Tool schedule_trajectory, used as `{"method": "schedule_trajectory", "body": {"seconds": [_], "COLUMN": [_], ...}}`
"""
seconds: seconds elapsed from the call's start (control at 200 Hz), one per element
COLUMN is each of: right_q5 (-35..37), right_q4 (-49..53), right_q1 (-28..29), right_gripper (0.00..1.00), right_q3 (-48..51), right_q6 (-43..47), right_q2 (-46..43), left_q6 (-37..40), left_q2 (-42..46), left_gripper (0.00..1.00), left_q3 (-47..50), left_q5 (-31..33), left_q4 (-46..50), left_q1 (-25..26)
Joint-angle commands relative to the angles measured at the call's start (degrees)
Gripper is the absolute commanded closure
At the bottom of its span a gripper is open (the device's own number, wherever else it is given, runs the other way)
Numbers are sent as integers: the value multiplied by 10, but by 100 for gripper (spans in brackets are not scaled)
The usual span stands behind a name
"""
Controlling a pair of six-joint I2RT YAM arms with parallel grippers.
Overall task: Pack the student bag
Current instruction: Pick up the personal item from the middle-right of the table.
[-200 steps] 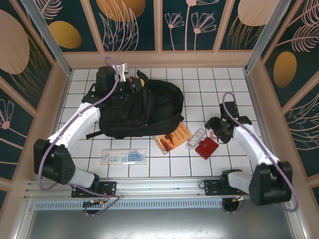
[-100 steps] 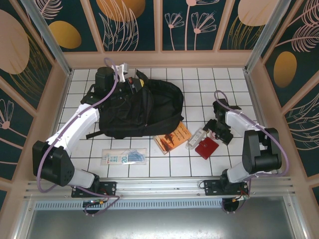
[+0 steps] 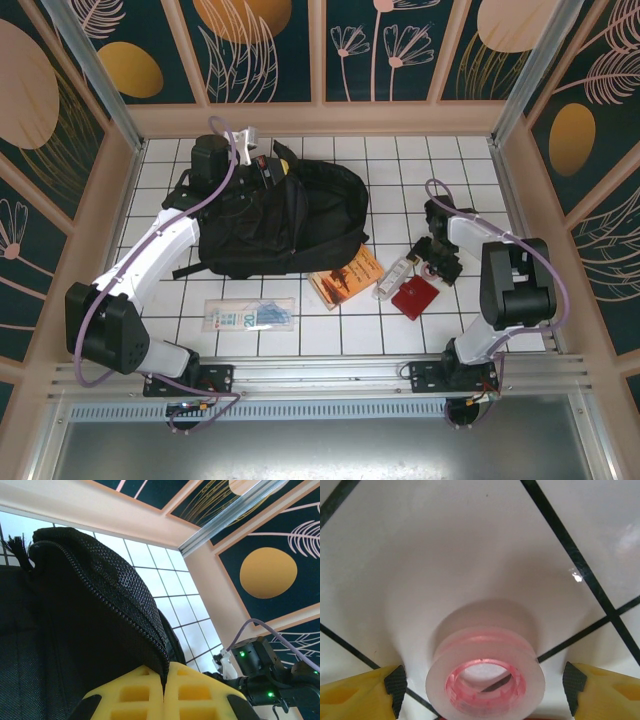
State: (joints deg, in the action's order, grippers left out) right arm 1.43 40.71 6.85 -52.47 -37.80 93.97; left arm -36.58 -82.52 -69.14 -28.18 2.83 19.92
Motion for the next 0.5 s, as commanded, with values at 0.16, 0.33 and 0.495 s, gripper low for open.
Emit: {"method": "schedule_trajectory", "body": {"seconds": [0.16,0.33,0.495], "right_q5": [-3,-3,14], "right_q4": [-24,-20,23], "right_q1": [-4,-5,-5], "right_gripper": [40,45,49], "right_q3": [10,11,-22], "right_q6": [10,8,8], "right_q2": [11,7,-36], "left_q6": [16,16,17], "left_q2": [19,18,17], "left_gripper": [100,100,100], "left_q3": [1,-1,-8], "left_q5": [-5,-6,-12], "left_q4": [-41,-40,-34], "left_q1": [-3,-2,-3]}}
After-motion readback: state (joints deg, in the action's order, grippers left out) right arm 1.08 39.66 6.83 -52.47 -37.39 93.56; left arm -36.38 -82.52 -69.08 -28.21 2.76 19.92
